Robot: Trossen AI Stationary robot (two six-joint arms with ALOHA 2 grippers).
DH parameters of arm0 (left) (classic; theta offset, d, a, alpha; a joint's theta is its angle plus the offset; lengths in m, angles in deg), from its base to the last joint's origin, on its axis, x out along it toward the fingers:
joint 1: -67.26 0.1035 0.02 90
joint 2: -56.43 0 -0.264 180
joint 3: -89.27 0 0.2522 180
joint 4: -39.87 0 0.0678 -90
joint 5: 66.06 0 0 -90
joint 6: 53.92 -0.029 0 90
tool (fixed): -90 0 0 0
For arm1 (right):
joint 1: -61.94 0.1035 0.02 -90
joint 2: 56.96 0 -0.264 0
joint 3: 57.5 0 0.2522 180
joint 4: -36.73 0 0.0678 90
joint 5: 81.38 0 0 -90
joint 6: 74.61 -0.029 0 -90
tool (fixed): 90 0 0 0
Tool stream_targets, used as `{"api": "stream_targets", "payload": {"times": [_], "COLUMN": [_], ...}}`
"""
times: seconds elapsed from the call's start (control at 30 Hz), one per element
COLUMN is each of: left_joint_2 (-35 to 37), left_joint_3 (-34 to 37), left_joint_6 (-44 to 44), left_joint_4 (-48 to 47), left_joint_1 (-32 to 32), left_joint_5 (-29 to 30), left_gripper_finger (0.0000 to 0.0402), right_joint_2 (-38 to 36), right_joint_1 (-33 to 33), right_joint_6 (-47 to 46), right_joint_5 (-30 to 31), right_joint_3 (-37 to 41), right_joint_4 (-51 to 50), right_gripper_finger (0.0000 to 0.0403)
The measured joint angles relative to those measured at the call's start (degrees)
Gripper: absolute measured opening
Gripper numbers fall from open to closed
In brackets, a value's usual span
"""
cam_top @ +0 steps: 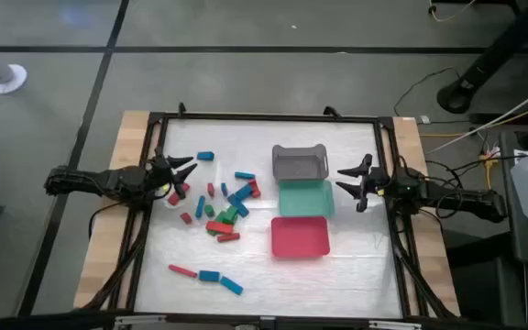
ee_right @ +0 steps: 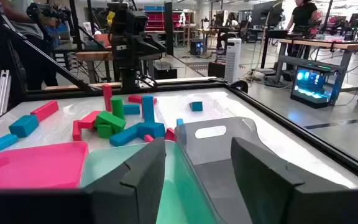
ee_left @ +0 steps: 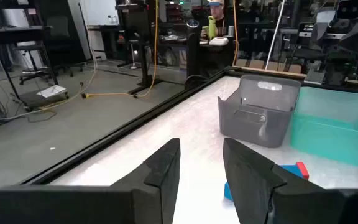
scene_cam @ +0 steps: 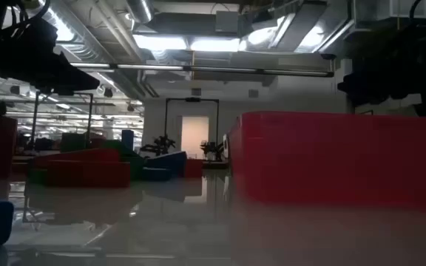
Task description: Sort blocks
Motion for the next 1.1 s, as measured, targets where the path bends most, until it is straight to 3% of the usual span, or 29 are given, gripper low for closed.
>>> {"api": "stream_targets", "payload": {"times": [1.1], "left_joint_2": [-0.02], "left_joint_3": [-0.02], "left_joint_6": [-0.02], "left_joint_4": [0.00], "left_joint_1": [0.00], "left_joint_5": [0.00], "left_gripper_finger": [0.0111], "right_joint_2": [0.02], "right_joint_1": [0.00], "right_joint_6": [0.00], "right_joint_5": [2.03], "right_joint_3": [0.00], "right_joint_4": [0.61], "right_gripper_finger": [0.0186]}}
